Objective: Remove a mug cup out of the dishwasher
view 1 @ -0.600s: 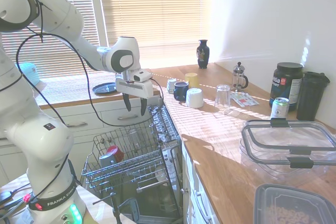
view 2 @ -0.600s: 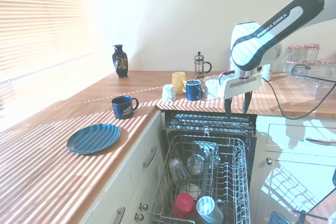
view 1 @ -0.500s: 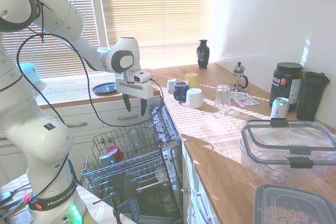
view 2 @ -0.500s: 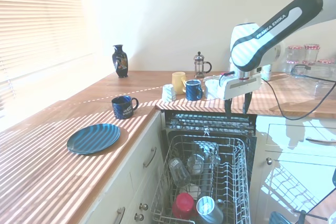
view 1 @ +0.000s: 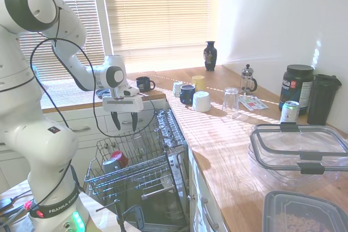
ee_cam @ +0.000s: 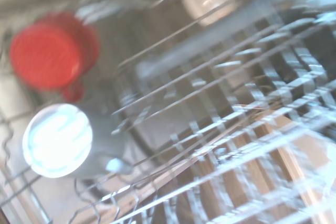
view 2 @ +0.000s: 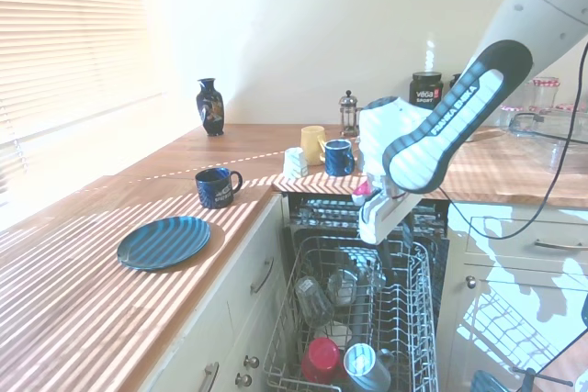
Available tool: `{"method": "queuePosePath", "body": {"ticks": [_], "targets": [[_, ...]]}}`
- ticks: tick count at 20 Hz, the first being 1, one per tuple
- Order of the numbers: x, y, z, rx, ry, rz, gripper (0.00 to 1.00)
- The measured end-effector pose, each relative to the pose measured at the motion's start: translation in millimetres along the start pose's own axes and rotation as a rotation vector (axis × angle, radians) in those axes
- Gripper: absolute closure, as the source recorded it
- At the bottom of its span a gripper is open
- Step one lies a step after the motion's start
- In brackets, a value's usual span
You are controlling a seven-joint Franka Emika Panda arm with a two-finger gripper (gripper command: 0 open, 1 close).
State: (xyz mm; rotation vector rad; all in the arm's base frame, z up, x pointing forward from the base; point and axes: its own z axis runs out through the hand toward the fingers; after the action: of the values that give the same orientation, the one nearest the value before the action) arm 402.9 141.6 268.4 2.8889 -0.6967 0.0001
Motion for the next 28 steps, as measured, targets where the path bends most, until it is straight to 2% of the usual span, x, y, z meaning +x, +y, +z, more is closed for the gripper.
{"method": "queuePosePath", "body": {"ticks": [6, 11, 15, 19, 23, 28], "targets": [[-29, -82, 46, -0.1, 0.008, -0.208, 0.0], [-60, -125, 98, -0.203, -0.045, -0.372, 0.0], [-73, -124, 130, -0.256, -0.089, -0.5, 0.0], [-66, -113, 154, -0.285, -0.125, -0.582, 0.0], [-68, -109, 182, -0.281, -0.144, -0.65, 0.0], [-58, -115, 205, -0.275, -0.139, -0.679, 0.0]]}}
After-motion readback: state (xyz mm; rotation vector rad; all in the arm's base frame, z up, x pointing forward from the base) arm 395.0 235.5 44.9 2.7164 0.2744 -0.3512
